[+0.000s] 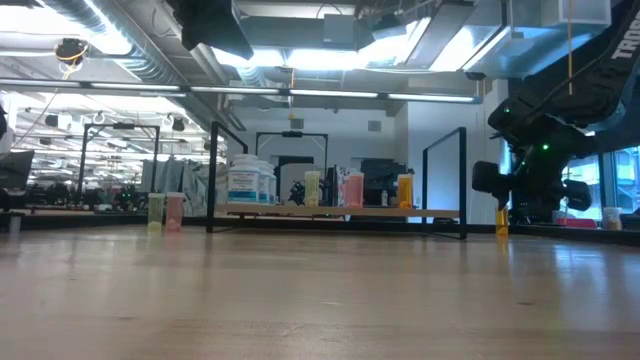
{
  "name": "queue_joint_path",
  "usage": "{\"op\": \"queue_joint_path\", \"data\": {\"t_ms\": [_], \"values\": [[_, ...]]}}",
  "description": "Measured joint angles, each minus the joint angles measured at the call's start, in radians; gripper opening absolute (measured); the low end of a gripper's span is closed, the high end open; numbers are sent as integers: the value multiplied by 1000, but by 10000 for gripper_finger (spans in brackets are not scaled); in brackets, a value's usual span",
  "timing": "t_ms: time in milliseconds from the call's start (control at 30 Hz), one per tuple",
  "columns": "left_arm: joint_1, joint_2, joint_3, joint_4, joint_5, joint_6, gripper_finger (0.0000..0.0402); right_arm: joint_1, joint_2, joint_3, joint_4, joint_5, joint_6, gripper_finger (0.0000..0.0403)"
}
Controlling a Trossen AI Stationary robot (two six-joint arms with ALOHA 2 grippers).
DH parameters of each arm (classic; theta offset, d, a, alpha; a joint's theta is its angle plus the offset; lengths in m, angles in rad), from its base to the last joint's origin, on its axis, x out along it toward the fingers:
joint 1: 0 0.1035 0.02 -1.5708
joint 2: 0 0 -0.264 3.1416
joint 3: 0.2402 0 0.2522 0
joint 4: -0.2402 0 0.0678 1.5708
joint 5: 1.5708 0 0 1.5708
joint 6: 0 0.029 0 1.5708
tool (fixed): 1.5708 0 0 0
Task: Pick and place medicine bottles onto shelf by color
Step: Put the orange pill bottle on the shelf aligned with the other orange pill bottles
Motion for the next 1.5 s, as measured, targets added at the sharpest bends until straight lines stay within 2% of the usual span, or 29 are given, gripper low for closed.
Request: {"op": "queue_joint_path", "data": {"t_ms": [233,600,867,1167,1333,1500], "values": [[0,0,0,0,0,0,0,2,13,0,40,34,85,204],[0,0,0,0,0,0,0,2,13,0,40,35,84,204],[0,0,0,0,0,0,0,16,13,1,28,31,-18,204],[0,0,0,0,0,0,0,25,12,14,47,52,4,204],[0,0,0,0,0,0,0,26,37,65,49,26,-96,204],[0,0,0,0,0,0,0,26,79,109,-80,51,-104,204]]}}
